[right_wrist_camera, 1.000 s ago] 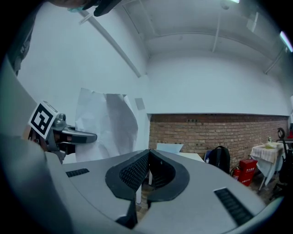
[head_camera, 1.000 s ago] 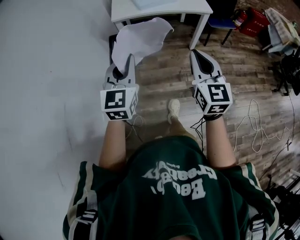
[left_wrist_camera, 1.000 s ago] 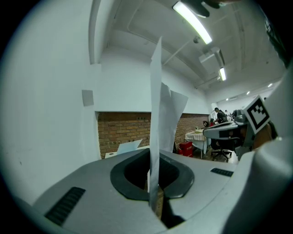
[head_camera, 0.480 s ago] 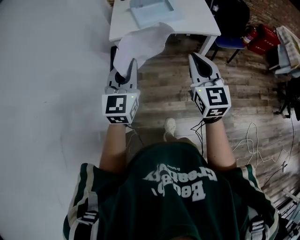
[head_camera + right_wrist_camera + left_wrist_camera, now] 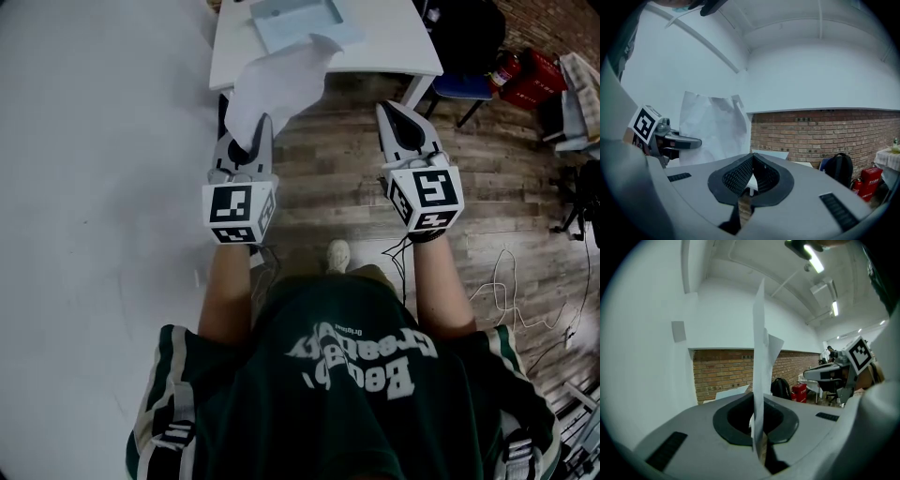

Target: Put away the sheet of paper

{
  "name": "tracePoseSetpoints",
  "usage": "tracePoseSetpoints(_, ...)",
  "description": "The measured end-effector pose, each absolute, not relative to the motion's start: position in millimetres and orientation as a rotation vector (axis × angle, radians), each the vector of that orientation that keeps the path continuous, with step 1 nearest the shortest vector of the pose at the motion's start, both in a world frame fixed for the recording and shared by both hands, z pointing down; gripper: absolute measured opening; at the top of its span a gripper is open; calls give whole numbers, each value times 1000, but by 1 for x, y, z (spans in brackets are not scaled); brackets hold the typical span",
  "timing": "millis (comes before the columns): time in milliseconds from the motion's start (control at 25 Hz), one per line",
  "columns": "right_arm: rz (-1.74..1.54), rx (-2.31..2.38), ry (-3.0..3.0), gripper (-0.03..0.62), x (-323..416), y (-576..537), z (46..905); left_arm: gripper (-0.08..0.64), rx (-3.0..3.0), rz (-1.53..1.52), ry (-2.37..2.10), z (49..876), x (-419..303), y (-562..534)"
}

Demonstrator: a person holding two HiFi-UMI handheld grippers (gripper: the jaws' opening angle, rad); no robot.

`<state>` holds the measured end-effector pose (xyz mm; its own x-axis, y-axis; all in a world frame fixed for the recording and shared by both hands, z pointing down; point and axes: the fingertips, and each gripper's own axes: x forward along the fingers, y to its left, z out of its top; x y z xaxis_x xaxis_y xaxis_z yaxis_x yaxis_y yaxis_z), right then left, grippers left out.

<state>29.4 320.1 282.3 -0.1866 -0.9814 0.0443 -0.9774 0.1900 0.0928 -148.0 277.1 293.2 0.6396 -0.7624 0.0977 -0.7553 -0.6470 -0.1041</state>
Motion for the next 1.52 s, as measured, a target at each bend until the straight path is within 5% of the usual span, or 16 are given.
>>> tracePoseSetpoints(1520, 44, 1981, -2216, -5, 90, -6, 303, 0, -2842, -418, 1097, 338, -80, -52)
